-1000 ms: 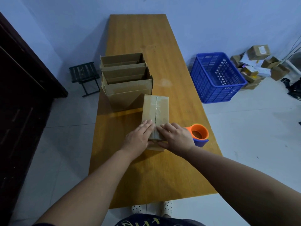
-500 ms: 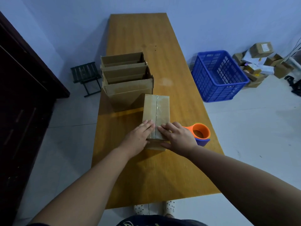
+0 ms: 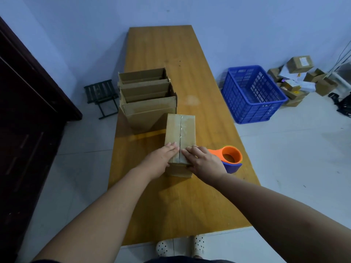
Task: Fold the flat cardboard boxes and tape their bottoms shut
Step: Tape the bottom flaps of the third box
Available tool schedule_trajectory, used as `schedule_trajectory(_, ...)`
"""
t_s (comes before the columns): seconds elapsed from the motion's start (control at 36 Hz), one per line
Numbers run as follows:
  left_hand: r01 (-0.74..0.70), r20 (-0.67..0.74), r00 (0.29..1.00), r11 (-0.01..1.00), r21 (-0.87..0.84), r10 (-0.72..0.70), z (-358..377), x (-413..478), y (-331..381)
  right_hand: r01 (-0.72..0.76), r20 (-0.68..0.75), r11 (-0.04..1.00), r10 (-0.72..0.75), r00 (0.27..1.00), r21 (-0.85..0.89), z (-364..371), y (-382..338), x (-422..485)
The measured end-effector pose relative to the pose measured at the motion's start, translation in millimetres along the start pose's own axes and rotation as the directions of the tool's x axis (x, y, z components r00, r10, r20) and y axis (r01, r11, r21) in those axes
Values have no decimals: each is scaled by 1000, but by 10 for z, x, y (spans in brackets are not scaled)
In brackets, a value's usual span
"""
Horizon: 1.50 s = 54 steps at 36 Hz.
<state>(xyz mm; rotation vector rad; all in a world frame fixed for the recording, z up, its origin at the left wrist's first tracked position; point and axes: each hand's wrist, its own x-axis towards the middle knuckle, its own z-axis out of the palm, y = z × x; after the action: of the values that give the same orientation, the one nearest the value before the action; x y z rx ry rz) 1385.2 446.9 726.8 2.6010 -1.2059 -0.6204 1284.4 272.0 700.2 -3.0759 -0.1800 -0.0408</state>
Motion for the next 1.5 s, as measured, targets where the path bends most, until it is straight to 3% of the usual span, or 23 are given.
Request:
schedule_trajectory(0.08, 25, 50, 998, 998, 57, -28, -63, 3, 61, -13, 76, 1000, 12, 997, 8, -47, -20, -40)
schedule_trajectory(0.17, 46, 73, 996, 986, 161, -58, -129, 4, 243, -58, 154, 990, 37, 987, 130, -83, -4, -150)
schedule_trajectory(0.25, 91, 45, 994, 971, 222, -104, -65, 12, 410, -256, 125, 935, 231, 965, 245, -25, 32, -283)
schedule_trajectory(0.33, 189, 15, 981, 973, 133, -193, 52, 28, 552, -538, 104, 806, 530, 841, 246, 23, 159, -325)
schedule_trajectory(0.44, 278, -63, 959, 961, 15, -276, 135, 74, 701, -696, 263, 714, 658, 706, 81, 56, 450, -293)
schedule_trajectory(0.53, 328, -49, 944, 944, 35, -326, 182, 123, 788, -690, 343, 724, 649, 679, -6, 56, 623, -237)
schedule_trajectory(0.61, 389, -55, 921, 919, 60, -386, 225, 183, 859, -639, 388, 768, 603, 697, -46, 50, 740, -147)
schedule_trajectory(0.86, 412, -84, 911, 900, 142, -403, 297, 217, 806, -487, 578, 868, 348, 738, 98, 151, 897, 123)
schedule_trajectory(1.28, 400, -85, 917, 902, 165, -391, 213, 46, 625, -583, 601, 784, 365, 711, 214, 180, 913, 123)
schedule_trajectory(1.42, 421, -122, 905, 901, 106, -409, 237, -38, 506, -564, 597, 812, 379, 707, 152, 192, 905, 48)
schedule_trajectory(1.5, 410, -119, 911, 898, 157, -395, 224, -101, 458, -564, 596, 813, 384, 706, 145, 197, 883, -23)
